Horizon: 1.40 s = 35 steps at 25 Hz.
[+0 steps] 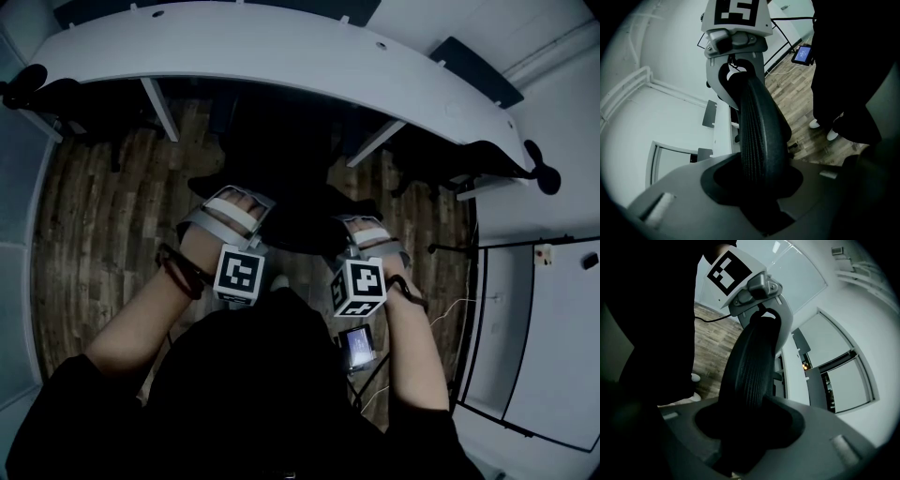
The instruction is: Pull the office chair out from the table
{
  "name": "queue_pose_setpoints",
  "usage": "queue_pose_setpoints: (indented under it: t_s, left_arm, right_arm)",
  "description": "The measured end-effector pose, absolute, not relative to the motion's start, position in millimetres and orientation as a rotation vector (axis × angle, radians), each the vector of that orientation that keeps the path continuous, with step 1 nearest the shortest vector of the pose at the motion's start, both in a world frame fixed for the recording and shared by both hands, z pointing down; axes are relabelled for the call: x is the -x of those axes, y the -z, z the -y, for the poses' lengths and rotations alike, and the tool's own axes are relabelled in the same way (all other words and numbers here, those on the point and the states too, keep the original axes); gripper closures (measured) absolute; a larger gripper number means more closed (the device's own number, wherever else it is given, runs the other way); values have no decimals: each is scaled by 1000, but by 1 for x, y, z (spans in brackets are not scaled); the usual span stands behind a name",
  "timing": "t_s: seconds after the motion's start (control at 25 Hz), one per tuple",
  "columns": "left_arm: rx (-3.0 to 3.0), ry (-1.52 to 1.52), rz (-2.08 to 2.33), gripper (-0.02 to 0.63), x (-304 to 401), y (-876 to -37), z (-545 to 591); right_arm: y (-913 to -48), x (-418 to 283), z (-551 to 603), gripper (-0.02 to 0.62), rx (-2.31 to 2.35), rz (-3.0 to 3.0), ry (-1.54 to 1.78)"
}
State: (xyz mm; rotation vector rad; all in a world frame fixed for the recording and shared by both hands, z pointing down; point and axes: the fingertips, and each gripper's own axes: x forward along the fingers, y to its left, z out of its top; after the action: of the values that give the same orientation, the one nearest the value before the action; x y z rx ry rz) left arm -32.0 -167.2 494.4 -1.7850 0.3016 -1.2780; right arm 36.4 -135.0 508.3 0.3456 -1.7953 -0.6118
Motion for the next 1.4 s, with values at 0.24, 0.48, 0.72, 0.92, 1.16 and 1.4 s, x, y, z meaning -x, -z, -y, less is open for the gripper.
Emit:
queue_pose_setpoints:
  t_s: [0.24,0.48,0.72,0.92,1.16,1.4]
  left_arm:
    - [1757,1260,-337,485,31,-492,121]
    - [1809,1272,-360,486,19,-493,75]
    - [1745,1306,-402,486,15,-498,27]
    - [1723,1301,-450,488,9,-496,-17]
    - [1753,1323,-440,495,19,-498,-73]
    - [1790,1322,-410,495,36,-498,-122]
  right_arm:
    - [-508,-37,89,422,-340,1800,626]
    - [-508,-48,50,422,-326,1795,657]
    - [-511,-56,4,422,-333,1782,725]
    - [-510,-61,-46,422,-301,1810,728]
    - [-510,-52,-101,423,-292,1824,725]
    - [-508,-33,-150,428,-285,1834,707]
